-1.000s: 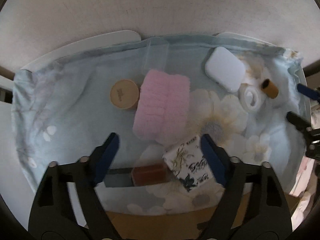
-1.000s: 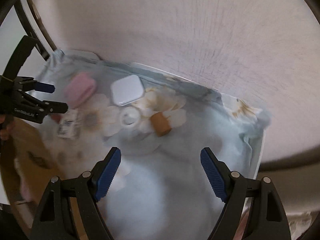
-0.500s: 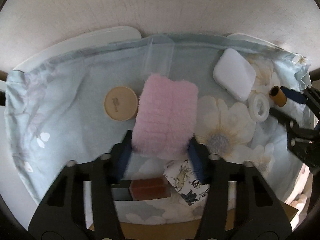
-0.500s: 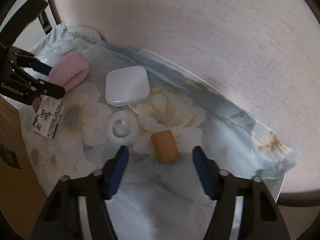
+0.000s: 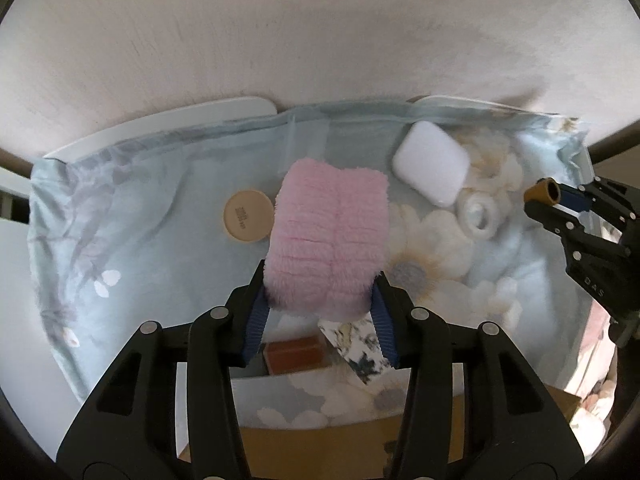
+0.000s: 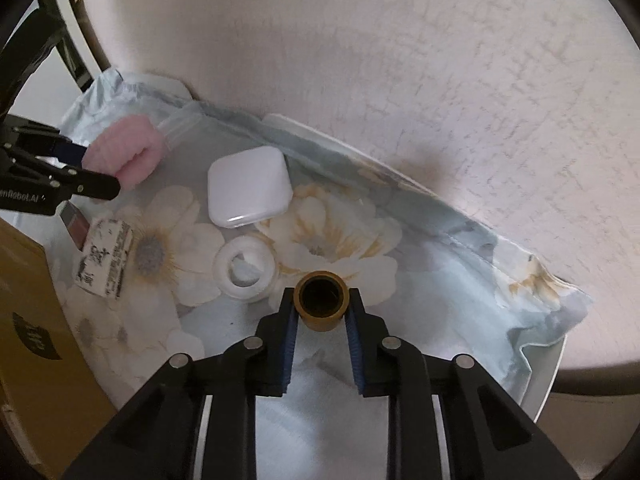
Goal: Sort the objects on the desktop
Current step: 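Grasp the second pink sock with the left tool while the right tool grasps the cork-topped bottle, then carry the pink sock and bottle into the cardboard box and release both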
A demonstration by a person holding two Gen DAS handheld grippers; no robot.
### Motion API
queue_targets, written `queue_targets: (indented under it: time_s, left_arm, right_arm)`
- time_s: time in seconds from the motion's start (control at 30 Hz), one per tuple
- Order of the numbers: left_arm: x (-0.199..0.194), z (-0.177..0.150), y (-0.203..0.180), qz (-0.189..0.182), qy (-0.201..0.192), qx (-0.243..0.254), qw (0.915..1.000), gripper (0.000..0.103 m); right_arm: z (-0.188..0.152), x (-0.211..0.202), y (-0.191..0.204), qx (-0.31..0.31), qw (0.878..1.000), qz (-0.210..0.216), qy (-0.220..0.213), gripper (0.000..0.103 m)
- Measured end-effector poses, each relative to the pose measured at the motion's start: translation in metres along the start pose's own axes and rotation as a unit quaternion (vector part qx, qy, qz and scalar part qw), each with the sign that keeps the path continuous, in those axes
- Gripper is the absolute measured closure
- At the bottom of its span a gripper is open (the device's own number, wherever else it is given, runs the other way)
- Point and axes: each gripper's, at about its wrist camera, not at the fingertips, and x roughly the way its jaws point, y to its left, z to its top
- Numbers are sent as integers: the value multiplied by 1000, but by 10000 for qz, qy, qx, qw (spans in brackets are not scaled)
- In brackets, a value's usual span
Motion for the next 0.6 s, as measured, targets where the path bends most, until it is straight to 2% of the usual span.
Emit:
queue_targets:
  time_s: [0.13,0.33,0.6]
  left_arm:
    - [-24,-4,9,-84,-152,140,9998,61]
    - [-78,-7,-13,-162,-432,362,9983,61]
    - [-136,-52,-10,-270,-816,711,9938,61]
  right_arm:
    - [3,-17,-3,206,9997,143,-66,81]
    - [7,-53,3,310,9991,265,-148,81]
    - [8,-110,48,301,9984,436,-206,81]
